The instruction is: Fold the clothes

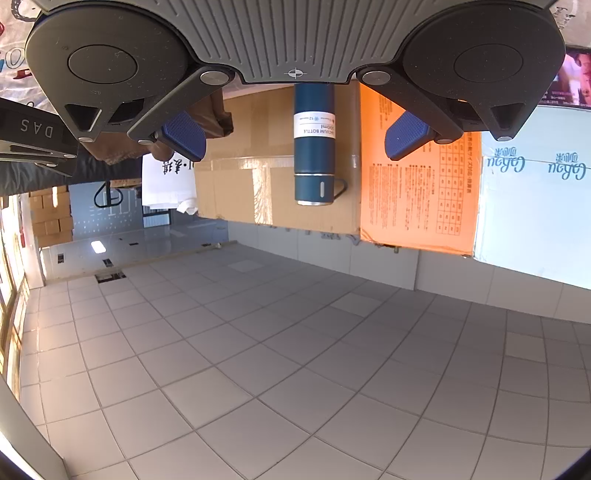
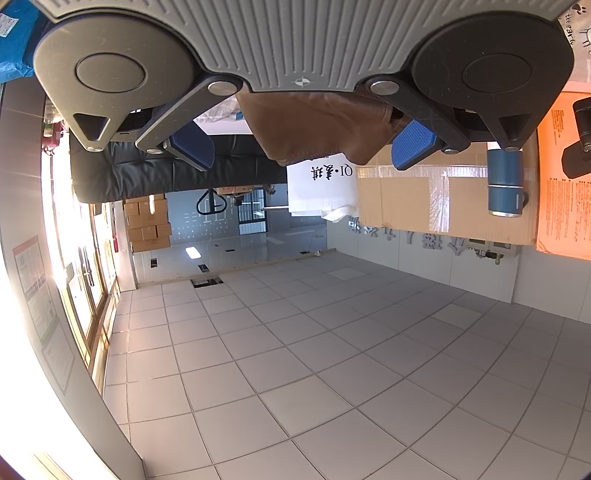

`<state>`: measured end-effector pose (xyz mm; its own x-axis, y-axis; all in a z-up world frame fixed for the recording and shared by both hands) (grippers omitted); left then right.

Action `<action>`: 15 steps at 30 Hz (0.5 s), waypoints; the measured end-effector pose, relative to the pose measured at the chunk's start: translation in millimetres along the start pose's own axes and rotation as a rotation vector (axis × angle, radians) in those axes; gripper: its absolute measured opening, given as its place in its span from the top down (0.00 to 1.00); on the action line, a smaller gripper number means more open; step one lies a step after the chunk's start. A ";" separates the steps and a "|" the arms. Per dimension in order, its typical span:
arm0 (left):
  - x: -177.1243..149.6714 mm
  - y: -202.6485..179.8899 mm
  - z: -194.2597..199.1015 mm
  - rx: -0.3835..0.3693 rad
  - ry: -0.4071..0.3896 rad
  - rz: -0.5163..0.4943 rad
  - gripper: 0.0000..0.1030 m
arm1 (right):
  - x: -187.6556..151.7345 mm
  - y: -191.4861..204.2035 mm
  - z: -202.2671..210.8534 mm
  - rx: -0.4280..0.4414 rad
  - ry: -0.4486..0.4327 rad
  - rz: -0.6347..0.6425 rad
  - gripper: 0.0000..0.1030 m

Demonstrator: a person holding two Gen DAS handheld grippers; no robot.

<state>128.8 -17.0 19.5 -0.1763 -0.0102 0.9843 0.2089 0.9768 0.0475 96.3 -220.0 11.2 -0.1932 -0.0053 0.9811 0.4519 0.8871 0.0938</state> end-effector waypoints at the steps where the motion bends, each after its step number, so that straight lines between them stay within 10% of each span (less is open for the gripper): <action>1: 0.0 0.0 0.0 0.000 0.000 0.000 0.00 | -0.3 0.3 0.0 -0.001 0.000 0.000 0.00; 15: -0.1 -1.0 -0.2 -0.008 0.000 -0.002 0.00 | -0.8 2.3 -3.0 0.000 0.000 -0.002 0.00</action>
<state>128.8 -18.1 19.5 -0.1771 -0.0121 0.9841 0.2163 0.9750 0.0509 100.1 -219.4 11.0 -0.1938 -0.0069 0.9810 0.4517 0.8870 0.0955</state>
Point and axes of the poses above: each gripper's, at about its wrist camera, not at the fingertips, and z roughly against the way its jaws point, y to its left, x to its top, the point moved 10 cm from there along -z, roughly the way its jaws point, and after that the axes turned 12 degrees about -x, right-handed, at the moved point
